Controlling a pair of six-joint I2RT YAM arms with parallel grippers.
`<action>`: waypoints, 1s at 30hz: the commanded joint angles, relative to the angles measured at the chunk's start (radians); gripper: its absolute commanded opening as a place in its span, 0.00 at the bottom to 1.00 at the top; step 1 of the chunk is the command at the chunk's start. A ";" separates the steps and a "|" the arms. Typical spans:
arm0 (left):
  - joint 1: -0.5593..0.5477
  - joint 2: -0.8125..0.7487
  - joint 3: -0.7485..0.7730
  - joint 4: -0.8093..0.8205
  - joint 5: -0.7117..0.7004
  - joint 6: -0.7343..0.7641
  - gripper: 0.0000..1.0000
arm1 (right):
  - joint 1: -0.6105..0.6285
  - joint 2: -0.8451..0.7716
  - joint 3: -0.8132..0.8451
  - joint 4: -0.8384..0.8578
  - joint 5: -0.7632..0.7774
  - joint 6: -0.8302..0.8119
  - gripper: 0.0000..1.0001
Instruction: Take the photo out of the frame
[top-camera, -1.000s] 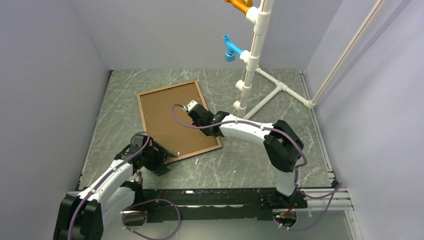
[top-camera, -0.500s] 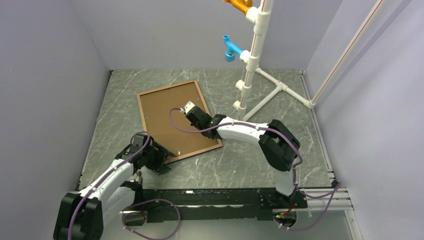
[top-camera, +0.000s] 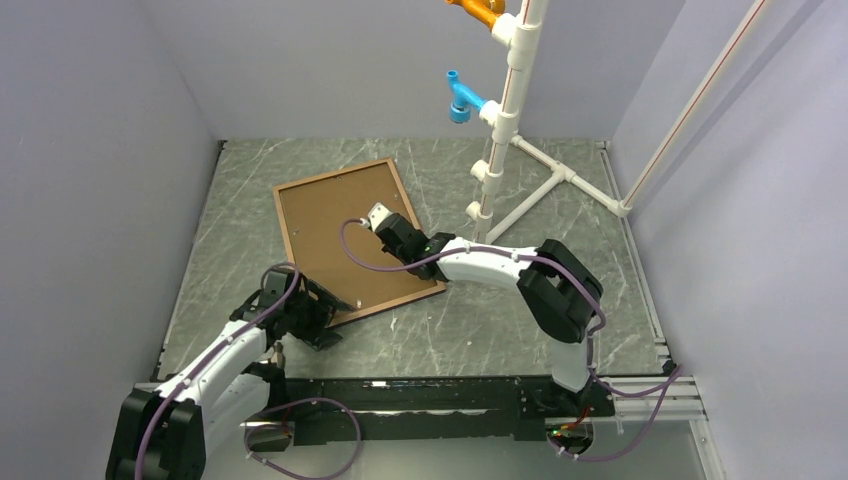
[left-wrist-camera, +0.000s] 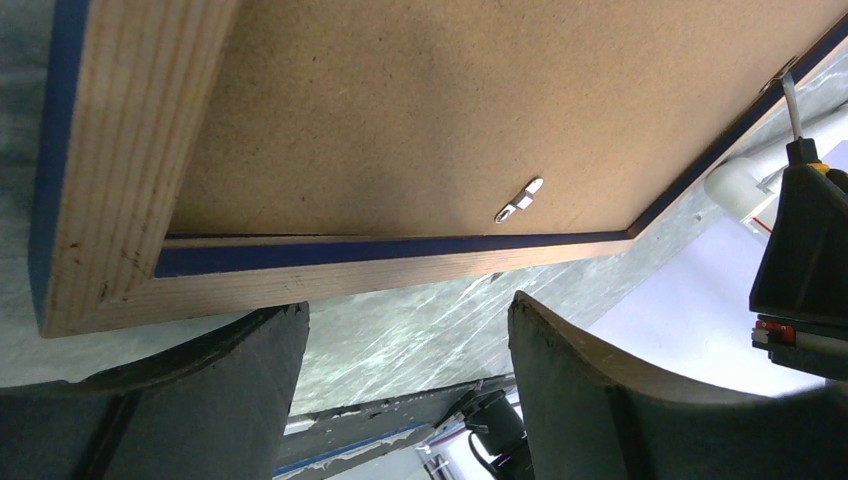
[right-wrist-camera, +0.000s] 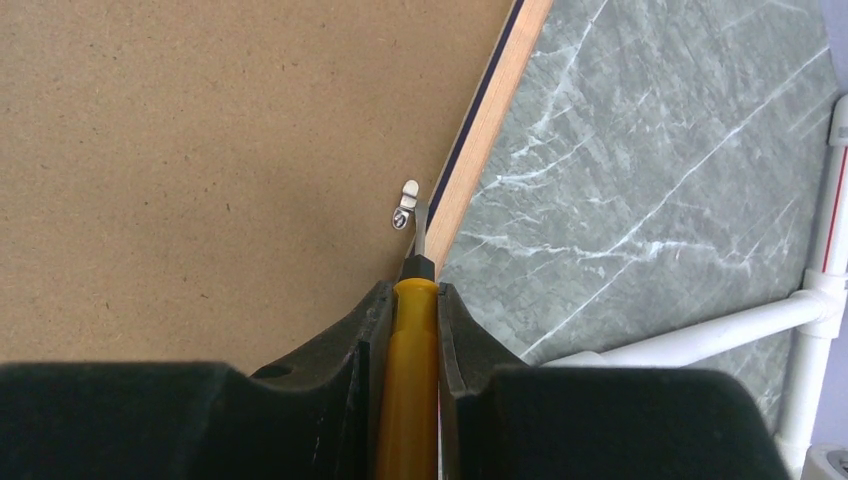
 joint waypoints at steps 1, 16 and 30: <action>-0.001 0.017 -0.022 -0.017 -0.070 -0.018 0.78 | -0.015 -0.051 -0.023 0.065 -0.089 0.017 0.00; -0.001 0.107 0.021 -0.023 -0.197 0.045 0.77 | -0.025 -0.224 -0.030 0.052 -0.113 0.094 0.00; 0.390 0.293 0.176 -0.067 -0.255 0.345 0.76 | -0.024 -0.464 -0.210 0.029 -0.163 0.188 0.00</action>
